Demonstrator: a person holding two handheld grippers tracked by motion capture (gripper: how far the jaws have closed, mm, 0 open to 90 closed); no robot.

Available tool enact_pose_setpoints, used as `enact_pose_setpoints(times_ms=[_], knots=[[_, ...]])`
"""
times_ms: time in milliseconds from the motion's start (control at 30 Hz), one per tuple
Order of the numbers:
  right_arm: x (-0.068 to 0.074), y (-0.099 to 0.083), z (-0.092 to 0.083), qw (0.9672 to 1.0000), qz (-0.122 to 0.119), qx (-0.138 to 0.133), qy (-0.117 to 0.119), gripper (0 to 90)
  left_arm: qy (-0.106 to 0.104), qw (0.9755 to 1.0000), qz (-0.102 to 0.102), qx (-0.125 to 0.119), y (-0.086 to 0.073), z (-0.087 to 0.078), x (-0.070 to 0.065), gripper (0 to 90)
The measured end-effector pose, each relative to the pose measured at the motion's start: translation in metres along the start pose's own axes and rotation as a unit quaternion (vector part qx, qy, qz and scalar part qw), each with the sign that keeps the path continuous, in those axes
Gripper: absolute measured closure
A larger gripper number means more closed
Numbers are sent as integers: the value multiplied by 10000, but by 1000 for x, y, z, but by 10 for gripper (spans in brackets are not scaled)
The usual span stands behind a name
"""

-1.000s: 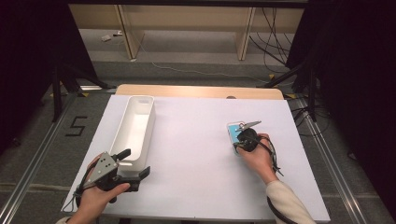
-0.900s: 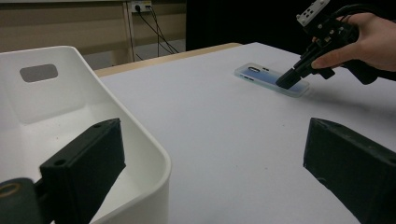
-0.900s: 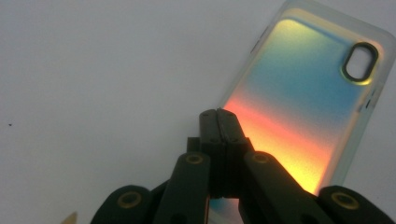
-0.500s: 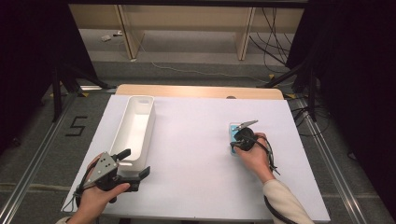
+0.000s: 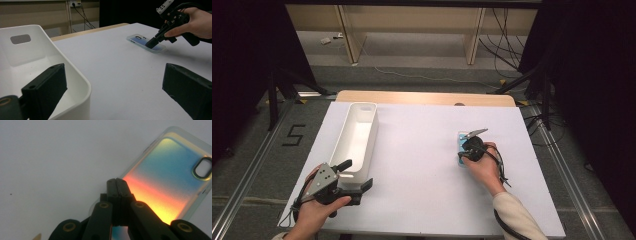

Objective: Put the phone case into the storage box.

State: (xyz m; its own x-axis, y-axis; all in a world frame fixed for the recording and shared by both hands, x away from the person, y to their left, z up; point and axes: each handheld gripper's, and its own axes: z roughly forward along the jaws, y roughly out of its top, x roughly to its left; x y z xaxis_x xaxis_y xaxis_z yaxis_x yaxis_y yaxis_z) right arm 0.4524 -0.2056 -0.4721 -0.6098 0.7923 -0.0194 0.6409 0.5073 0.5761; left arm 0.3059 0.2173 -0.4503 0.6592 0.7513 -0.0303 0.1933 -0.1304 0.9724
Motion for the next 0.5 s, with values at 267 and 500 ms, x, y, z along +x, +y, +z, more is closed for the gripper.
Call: enact_pose_setpoints(times_ms=[267,500], knots=[[1,0,2,9999,-30,-110,-6,900,4,10000,10,-1,0,0,0,48],[-3,-1,-9,9998,92,-156,-63,900,-27,10000,-25,-45,0,0,0,48]])
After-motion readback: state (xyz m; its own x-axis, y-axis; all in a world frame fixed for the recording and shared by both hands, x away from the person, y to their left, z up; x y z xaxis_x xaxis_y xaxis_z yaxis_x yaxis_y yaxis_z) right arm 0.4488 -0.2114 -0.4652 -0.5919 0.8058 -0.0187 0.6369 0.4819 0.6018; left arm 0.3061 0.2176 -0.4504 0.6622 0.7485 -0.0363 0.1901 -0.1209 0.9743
